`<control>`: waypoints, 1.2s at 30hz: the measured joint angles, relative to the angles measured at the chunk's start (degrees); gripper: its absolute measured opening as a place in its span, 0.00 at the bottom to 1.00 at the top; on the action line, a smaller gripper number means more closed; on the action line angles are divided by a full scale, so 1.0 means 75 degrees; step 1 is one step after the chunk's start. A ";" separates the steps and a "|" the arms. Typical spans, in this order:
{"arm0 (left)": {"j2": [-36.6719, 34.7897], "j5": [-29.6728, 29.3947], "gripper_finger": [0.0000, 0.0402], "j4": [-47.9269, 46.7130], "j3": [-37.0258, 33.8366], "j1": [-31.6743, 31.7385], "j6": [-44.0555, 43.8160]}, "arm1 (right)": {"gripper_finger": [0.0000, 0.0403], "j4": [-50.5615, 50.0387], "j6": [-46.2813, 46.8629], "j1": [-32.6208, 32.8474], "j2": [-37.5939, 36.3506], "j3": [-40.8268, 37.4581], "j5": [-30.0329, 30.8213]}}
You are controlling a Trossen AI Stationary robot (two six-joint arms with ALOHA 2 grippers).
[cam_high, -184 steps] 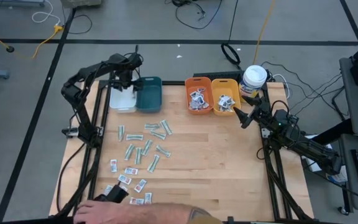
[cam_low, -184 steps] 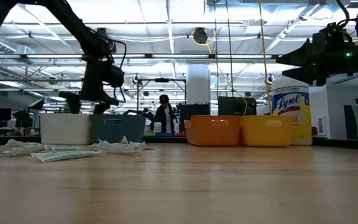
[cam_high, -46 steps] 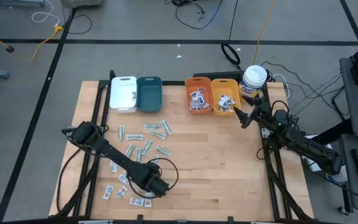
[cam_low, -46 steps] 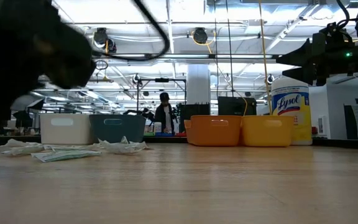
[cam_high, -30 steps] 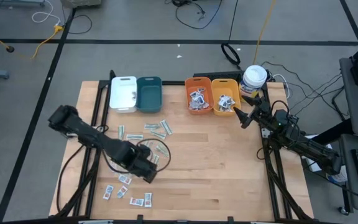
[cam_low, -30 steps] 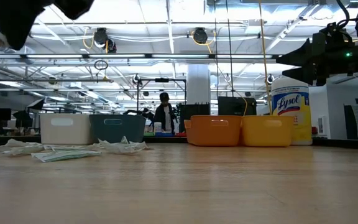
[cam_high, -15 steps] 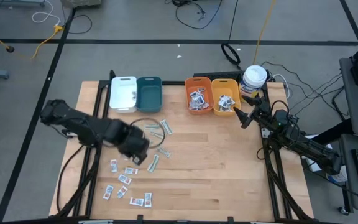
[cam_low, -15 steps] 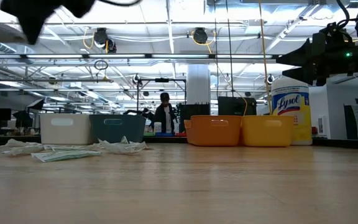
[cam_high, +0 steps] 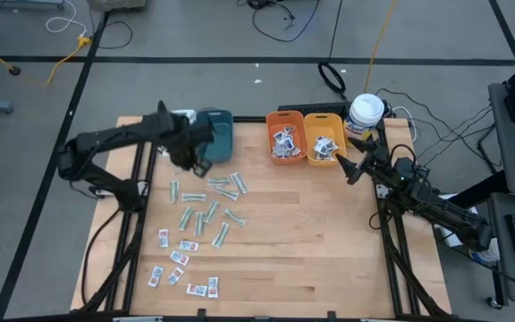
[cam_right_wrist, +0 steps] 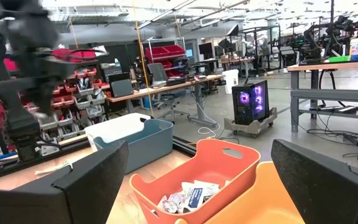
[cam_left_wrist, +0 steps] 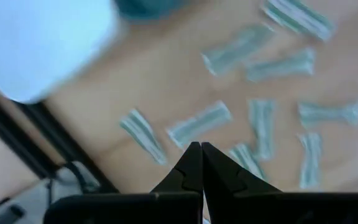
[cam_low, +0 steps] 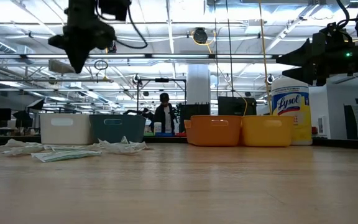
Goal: Pick & Place First Aid Supplies
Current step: Put the ointment pack into the white bin
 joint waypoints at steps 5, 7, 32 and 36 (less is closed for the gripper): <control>0.0003 -0.0243 0.00 0.0051 0.0000 0.1809 0.0933 | 0.97 -0.0001 -0.0001 0.0000 0.0001 -0.0001 0.0000; 0.0003 -0.0289 0.00 0.0050 0.0000 0.2522 0.1288 | 0.97 -0.0001 -0.0001 0.0000 0.0000 -0.0001 0.0000; 0.2355 -0.0874 0.00 0.2034 0.0003 0.4727 0.1884 | 0.97 -0.0001 -0.0001 0.0001 0.0001 0.0001 0.0003; 0.2986 -0.0840 0.00 0.2282 0.0000 0.4777 0.1955 | 0.97 -0.0001 0.0001 0.0001 -0.0001 0.0001 0.0001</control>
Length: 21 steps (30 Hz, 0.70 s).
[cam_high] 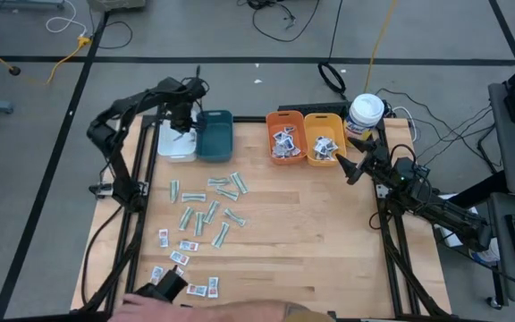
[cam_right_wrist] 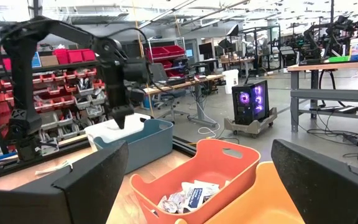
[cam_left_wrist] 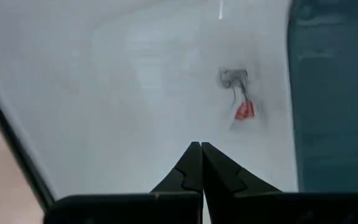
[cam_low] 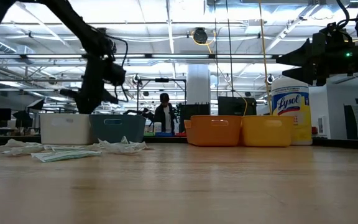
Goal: Pick & Place First Aid Supplies
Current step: Put the ointment pack into the white bin
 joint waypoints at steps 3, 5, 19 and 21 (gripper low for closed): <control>0.0231 0.0018 0.00 0.0073 0.0000 0.0009 0.0086 | 0.97 0.0000 -0.0002 0.0001 0.0002 0.0001 -0.0001; 0.0272 0.0045 0.00 0.0049 0.0000 0.0011 0.0088 | 0.97 0.0000 -0.0002 -0.0001 -0.0001 -0.0001 0.0001; 0.0258 0.0533 0.54 0.0095 0.0000 0.0201 0.0119 | 0.97 0.0000 -0.0001 0.0000 0.0002 -0.0001 0.0000; 0.0258 0.0548 0.62 0.0095 0.0000 0.0201 0.0164 | 0.97 0.0000 -0.0001 0.0001 0.0001 -0.0002 -0.0001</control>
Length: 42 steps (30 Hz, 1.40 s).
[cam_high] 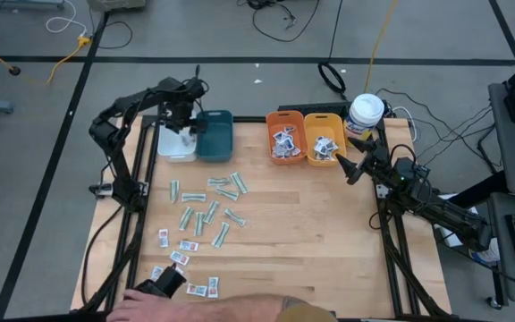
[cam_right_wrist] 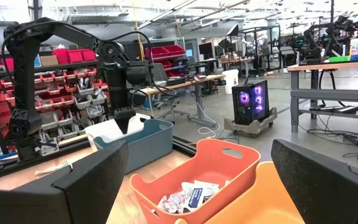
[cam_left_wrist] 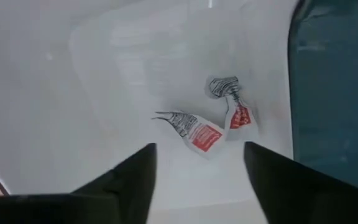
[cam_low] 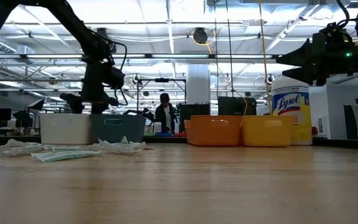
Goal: Pick & Place First Aid Supplies
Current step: Put the ointment pack into the white bin
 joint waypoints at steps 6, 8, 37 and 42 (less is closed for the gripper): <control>-0.0018 0.0056 0.73 -0.0015 0.0000 0.0000 -0.0023 | 0.97 0.0000 0.0000 -0.0002 0.0000 0.0000 0.0001; -0.0137 0.0063 0.72 -0.0044 0.0000 0.0000 -0.0020 | 0.97 0.0001 0.0000 0.0000 0.0000 0.0002 0.0001; -0.3019 0.0716 0.62 -0.1610 0.0003 -0.2611 0.1986 | 0.97 0.0000 -0.0001 -0.0001 0.0000 0.0000 0.0000; -0.3019 0.0708 0.63 -0.1920 0.0003 -0.3862 0.2654 | 0.97 0.0003 -0.0001 -0.0003 0.0001 0.0000 0.0000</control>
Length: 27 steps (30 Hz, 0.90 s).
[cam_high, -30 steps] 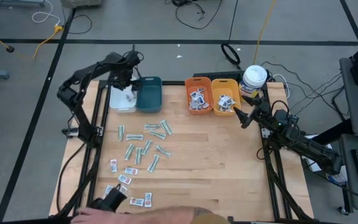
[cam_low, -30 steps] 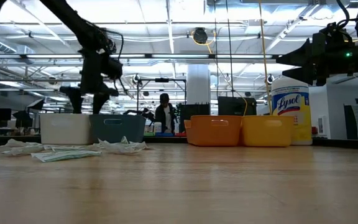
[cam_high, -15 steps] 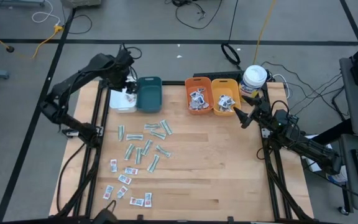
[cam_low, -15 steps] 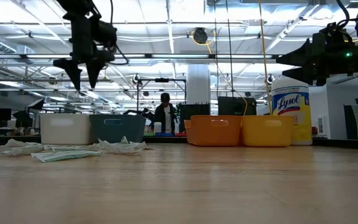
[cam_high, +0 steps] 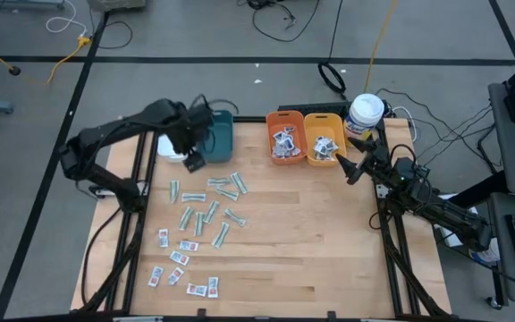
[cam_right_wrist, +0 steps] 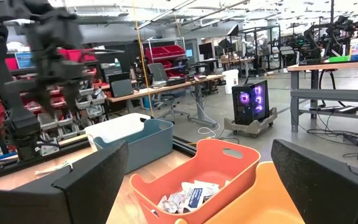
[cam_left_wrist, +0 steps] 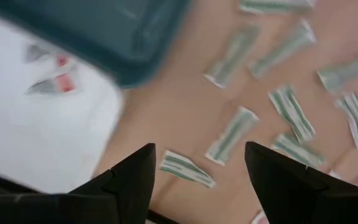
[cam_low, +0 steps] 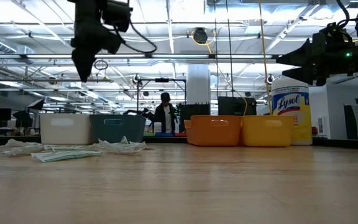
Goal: Pick & Place First Aid Supplies
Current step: Put the ointment pack into the white bin
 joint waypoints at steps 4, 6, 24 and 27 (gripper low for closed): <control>0.0001 -0.0121 0.63 -0.0030 0.0000 -0.1151 0.0113 | 0.97 -0.0003 0.0000 0.0003 0.0000 0.0001 0.0000; 0.0002 -0.0200 0.63 -0.0023 0.0000 -0.1787 0.0109 | 0.97 -0.0003 0.0000 0.0003 -0.0001 0.0001 0.0000; 0.0002 -0.0330 0.62 -0.0027 0.0000 -0.6022 -0.4079 | 0.97 -0.0003 0.0000 0.0003 -0.0003 0.0000 0.0000; 0.0002 -0.0330 0.62 -0.0027 0.0000 -0.6616 -0.4937 | 0.97 -0.0003 0.0000 0.0000 -0.0003 0.0000 0.0000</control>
